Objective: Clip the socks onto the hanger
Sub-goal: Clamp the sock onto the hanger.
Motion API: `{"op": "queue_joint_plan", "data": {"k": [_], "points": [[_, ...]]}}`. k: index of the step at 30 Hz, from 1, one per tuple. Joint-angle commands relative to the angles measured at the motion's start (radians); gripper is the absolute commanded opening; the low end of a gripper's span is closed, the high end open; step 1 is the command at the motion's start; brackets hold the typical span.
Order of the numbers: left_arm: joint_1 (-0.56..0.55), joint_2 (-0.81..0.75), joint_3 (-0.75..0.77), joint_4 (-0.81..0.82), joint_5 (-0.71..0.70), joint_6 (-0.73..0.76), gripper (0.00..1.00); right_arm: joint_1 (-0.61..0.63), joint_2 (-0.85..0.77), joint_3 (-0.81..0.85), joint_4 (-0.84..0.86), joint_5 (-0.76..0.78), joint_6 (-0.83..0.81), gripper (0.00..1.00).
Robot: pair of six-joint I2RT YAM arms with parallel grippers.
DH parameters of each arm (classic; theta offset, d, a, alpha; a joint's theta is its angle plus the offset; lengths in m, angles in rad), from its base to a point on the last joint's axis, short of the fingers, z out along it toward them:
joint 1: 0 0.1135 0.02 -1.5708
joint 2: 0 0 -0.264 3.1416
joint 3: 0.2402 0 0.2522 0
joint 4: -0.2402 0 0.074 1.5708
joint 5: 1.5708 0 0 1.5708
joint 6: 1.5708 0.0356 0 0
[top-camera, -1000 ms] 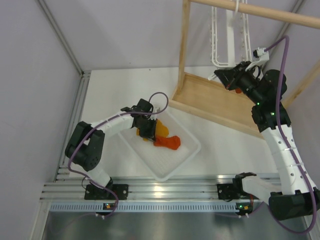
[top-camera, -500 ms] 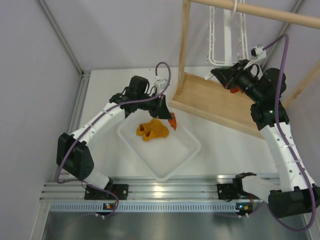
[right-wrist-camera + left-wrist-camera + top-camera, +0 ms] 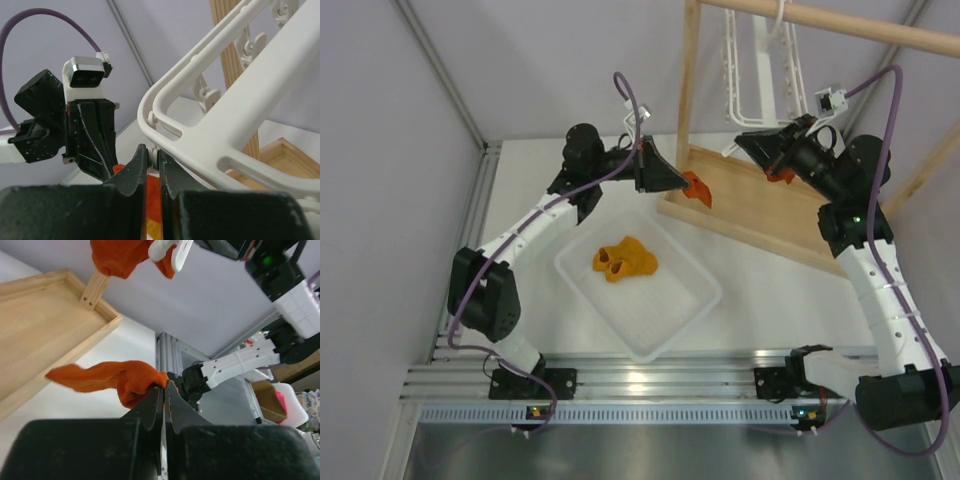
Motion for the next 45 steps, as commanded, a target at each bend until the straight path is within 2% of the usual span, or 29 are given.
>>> {"op": "queue_joint_plan", "data": {"k": [1,4,13,22,45], "points": [[0.005,0.085,0.031,0.512,0.044,-0.345,0.0,0.007,0.007,-0.007,0.1,-0.052,0.022,0.0],[0.005,0.157,0.103,0.597,0.039,-0.428,0.0,0.009,0.012,-0.009,0.123,-0.061,0.026,0.0],[-0.035,0.251,0.24,0.743,0.004,-0.518,0.0,0.01,0.024,-0.007,0.146,-0.069,0.026,0.0],[-0.043,0.3,0.33,0.754,-0.019,-0.536,0.0,0.01,0.027,0.0,0.132,-0.084,-0.009,0.0],[-0.049,0.326,0.369,0.786,-0.013,-0.574,0.0,0.019,0.064,0.016,0.188,-0.072,0.016,0.0]]}}
